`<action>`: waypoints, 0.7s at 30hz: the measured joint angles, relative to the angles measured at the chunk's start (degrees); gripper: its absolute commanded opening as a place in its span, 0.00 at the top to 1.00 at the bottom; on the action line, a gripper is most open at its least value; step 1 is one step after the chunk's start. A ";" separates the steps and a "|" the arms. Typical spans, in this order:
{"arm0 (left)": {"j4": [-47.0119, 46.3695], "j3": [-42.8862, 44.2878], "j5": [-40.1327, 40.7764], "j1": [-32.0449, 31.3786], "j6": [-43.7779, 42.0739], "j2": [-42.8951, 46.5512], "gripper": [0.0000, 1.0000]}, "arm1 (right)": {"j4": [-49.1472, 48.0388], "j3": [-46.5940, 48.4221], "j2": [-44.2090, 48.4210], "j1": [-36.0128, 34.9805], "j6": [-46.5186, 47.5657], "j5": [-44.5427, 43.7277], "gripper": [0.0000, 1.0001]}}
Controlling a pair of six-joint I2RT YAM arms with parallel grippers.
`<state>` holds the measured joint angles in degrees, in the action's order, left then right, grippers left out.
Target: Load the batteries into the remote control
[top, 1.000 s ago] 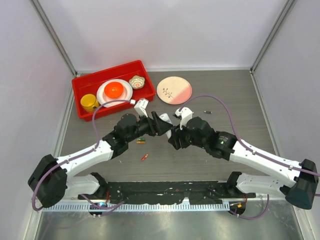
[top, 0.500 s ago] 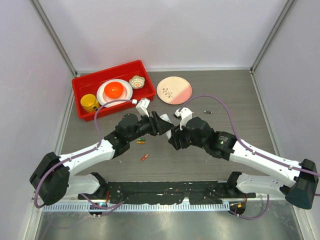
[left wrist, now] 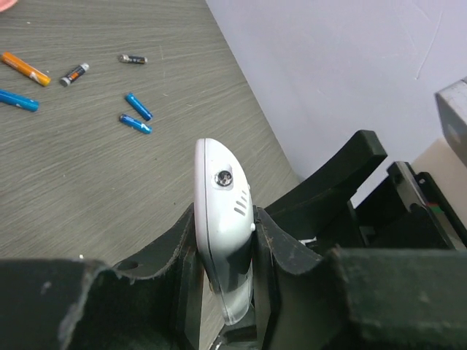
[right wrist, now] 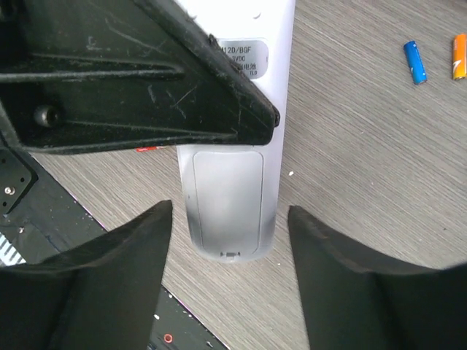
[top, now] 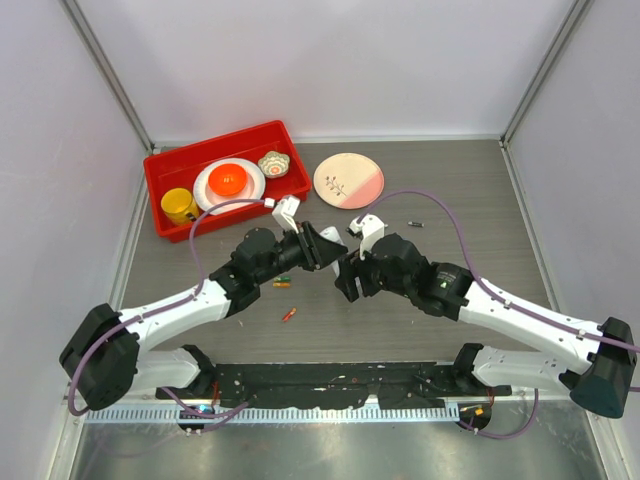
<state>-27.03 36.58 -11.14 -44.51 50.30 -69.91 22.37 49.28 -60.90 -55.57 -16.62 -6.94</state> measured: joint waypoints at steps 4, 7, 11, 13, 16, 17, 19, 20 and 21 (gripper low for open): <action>-0.11 -0.70 2.29 0.02 -0.17 0.24 1.00 | 0.37 0.55 0.50 0.02 -0.26 -0.76 0.16; 0.00 -2.21 5.14 0.04 -0.85 1.70 1.00 | 0.96 0.90 2.14 0.00 -1.16 -1.46 0.14; -0.42 -3.82 8.48 0.07 -2.29 4.31 1.00 | 1.05 0.70 6.40 0.00 -3.69 -3.30 0.14; -1.07 -4.52 9.84 0.07 -3.19 5.05 1.00 | -1.16 -0.87 8.96 0.00 -5.88 -5.27 0.15; -3.39 -6.40 12.37 0.00 -5.31 5.27 1.00 | -5.35 -6.25 13.09 0.00 -10.82 -8.83 0.19; -4.07 -7.17 13.22 -0.09 -5.99 5.27 1.00 | -6.51 -8.31 14.03 0.00 -12.63 -9.73 0.20; -5.38 -9.18 16.24 -0.70 -7.67 5.25 1.00 | -8.98 -12.20 14.84 0.09 -15.82 -10.84 0.21; -6.27 -10.36 17.94 -1.16 -8.70 5.20 1.00 | -9.99 -14.21 14.73 0.17 -18.05 -11.30 0.21; -6.86 -11.02 19.08 -1.44 -9.18 5.07 1.00 | -10.47 -15.32 14.40 0.17 -19.34 -11.50 0.21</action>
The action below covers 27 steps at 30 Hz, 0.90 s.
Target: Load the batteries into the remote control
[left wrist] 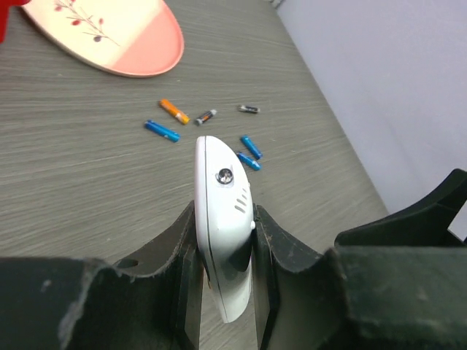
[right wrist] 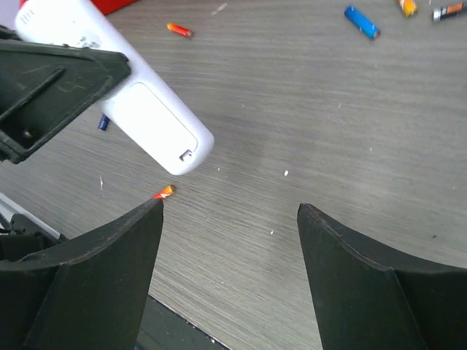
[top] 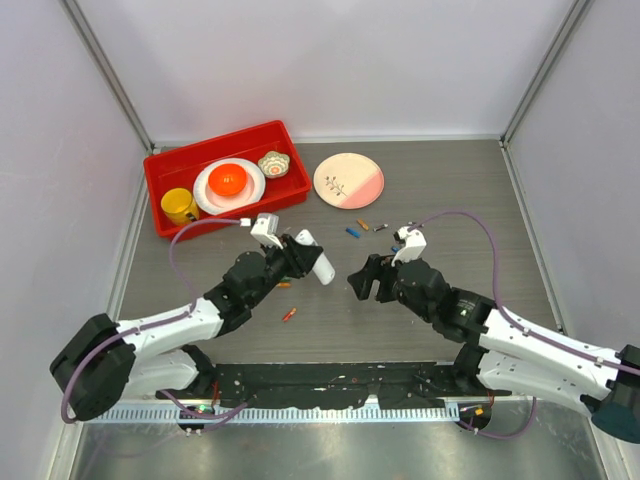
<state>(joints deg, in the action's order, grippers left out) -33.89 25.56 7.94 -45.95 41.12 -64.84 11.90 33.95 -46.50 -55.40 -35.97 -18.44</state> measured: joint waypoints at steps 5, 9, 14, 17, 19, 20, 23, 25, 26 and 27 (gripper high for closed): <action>-8.68 -4.31 6.03 -1.25 -2.36 -2.97 1.00 | -5.38 -4.33 -2.73 0.76 -6.19 0.44 0.23; -16.83 -7.17 8.61 -1.40 -2.75 -7.93 1.00 | -14.51 -8.48 -3.41 1.57 -10.05 1.09 0.22; -25.59 -8.96 10.14 -1.70 -2.86 -13.90 1.00 | -26.25 -14.21 -5.18 5.07 -13.90 6.01 0.37; -29.16 -9.31 10.58 -1.73 -2.89 -15.82 1.00 | -31.36 -14.47 -9.33 10.40 -16.33 11.80 0.41; -31.28 -9.51 10.82 -1.75 -2.91 -16.74 1.00 | -35.98 -15.13 -12.48 13.40 -18.05 16.02 0.41; -32.44 -9.68 11.06 -1.79 -2.93 -17.22 1.00 | -37.64 -15.45 -13.62 14.25 -18.58 17.29 0.41; -34.64 -10.40 11.63 -1.99 -3.21 -18.32 1.00 | -42.07 -16.09 -18.14 15.43 -20.24 21.99 0.42; -35.63 -10.80 11.89 -1.99 -3.65 -18.82 1.00 | -44.76 -16.09 -20.79 15.43 -20.87 24.33 0.42; -36.00 -10.97 12.09 -2.01 -3.87 -18.99 1.00 | -46.12 -16.06 -22.25 15.43 -21.16 25.42 0.43; -36.22 -11.10 12.31 -2.05 -4.13 -19.17 1.00 | -47.39 -16.02 -23.65 15.43 -21.31 26.38 0.43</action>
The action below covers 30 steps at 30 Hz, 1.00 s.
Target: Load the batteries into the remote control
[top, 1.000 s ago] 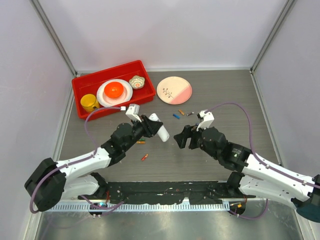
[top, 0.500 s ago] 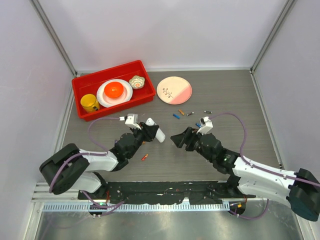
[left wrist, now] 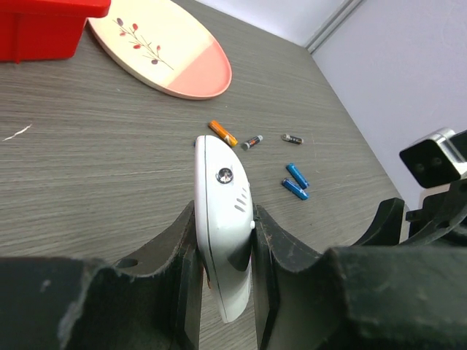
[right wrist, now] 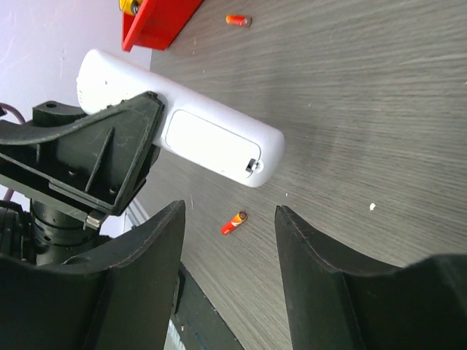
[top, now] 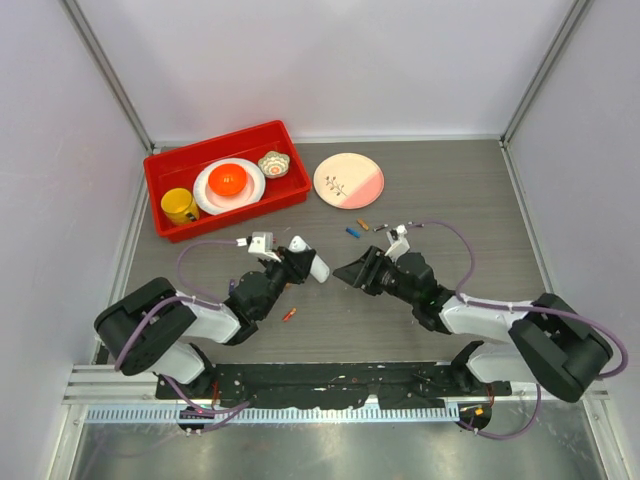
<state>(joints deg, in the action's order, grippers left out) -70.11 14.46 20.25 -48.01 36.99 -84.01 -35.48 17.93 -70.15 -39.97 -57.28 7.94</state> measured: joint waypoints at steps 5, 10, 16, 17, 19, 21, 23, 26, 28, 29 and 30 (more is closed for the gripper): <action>-0.76 -0.13 1.22 -0.28 -1.09 -0.55 1.00 | -4.66 0.46 -5.64 0.02 -0.61 3.61 0.47; -1.22 -0.55 2.32 -0.79 -1.75 -1.57 1.00 | -8.50 1.49 -10.16 0.02 -1.53 5.29 0.49; -1.25 -0.81 3.32 -1.33 -2.03 -3.15 1.00 | -13.22 2.38 -15.50 0.04 -3.04 6.67 0.51; -1.25 -0.83 3.45 -1.40 -2.05 -3.28 1.00 | -13.68 2.49 -16.11 0.07 -3.17 6.75 0.51; -1.29 -0.98 3.82 -1.55 -2.14 -3.50 1.00 | -14.53 2.56 -17.20 0.09 -3.43 6.99 0.52; -1.31 -1.16 4.20 -1.70 -2.16 -3.76 1.00 | -15.54 2.58 -18.14 0.22 -3.80 7.26 0.52; -1.36 -1.22 4.44 -1.84 -2.19 -4.11 1.00 | -16.59 2.71 -19.28 0.35 -4.24 7.48 0.53; -1.90 -1.46 4.85 -2.01 -2.16 -4.83 1.00 | -18.18 2.97 -21.42 0.35 -4.74 7.87 0.55; -2.29 -1.66 5.16 -2.25 -2.16 -5.40 1.00 | -19.82 3.06 -23.21 0.44 -5.27 8.13 0.56; -2.40 -1.73 5.27 -2.36 -2.16 -5.66 1.00 | -20.70 3.08 -24.24 0.48 -5.70 8.31 0.56; -2.56 -1.81 5.35 -2.51 -2.14 -5.90 1.00 | -21.31 3.08 -25.07 0.59 -5.99 8.39 0.56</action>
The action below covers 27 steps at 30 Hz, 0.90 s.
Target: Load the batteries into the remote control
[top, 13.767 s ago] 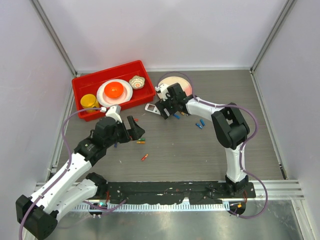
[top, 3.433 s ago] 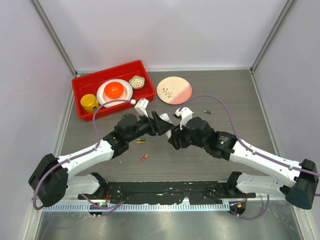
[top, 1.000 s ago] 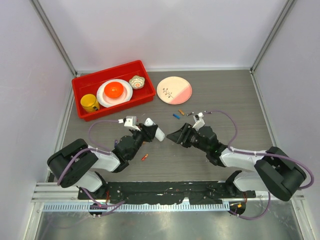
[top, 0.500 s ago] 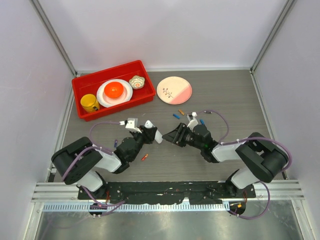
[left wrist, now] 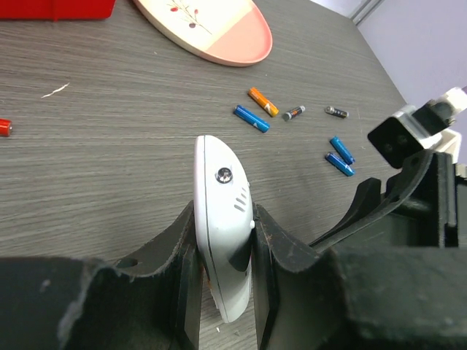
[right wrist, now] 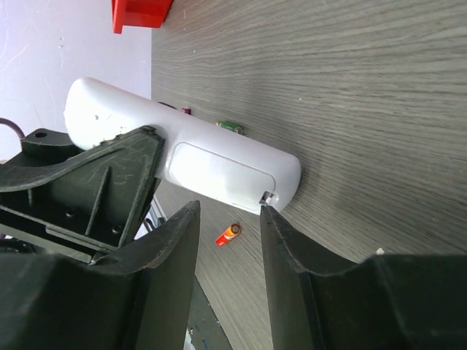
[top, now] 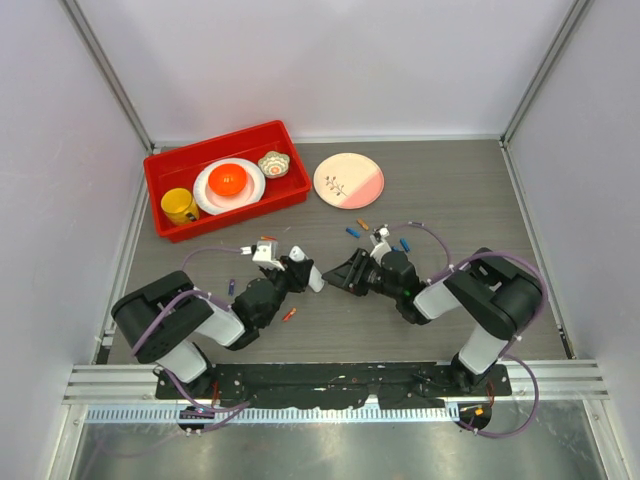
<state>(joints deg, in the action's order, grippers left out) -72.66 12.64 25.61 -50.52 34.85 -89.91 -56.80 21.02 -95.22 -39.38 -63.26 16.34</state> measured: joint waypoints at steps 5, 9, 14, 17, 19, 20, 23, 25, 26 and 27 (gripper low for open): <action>-0.87 -0.59 0.61 -0.17 0.04 -0.26 1.00 | -3.43 -0.02 -3.96 0.13 -1.88 0.70 0.56; -1.22 -0.81 1.18 -0.44 0.07 -0.26 1.00 | -5.35 -0.02 -5.01 0.13 -2.78 1.01 0.55; -1.33 -0.90 1.62 -0.59 0.26 -0.35 1.00 | -6.80 0.00 -5.84 0.13 -3.30 1.57 0.55; -1.60 -0.90 1.81 -0.76 0.26 -0.57 1.00 | -7.17 0.07 -6.73 0.13 -3.54 2.05 0.55; -1.86 -0.90 1.81 -0.79 0.26 -0.76 1.00 | -7.41 0.07 -7.10 0.13 -3.76 2.27 0.55; -1.97 -0.90 1.81 -0.79 0.26 -0.81 1.00 | -7.45 0.07 -7.23 0.13 -3.91 2.38 0.54; -2.10 -0.90 1.81 -0.81 0.24 -0.92 1.00 | -8.13 0.07 -7.54 0.13 -4.35 2.58 0.55; -2.21 -0.90 1.81 -0.81 0.26 -1.01 1.00 | -8.55 0.07 -7.74 0.13 -4.52 2.71 0.55; -2.29 -0.90 1.81 -0.81 0.26 -1.07 1.00 | -8.81 0.07 -7.91 0.13 -4.61 2.86 0.54; -2.38 -0.90 1.81 -0.83 0.28 -1.11 1.00 | -8.98 0.07 -8.07 0.13 -4.70 2.93 0.55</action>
<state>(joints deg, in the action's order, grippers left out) -75.05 11.75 27.42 -51.35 35.14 -91.02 -65.78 21.08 -103.28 -39.24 -67.96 19.27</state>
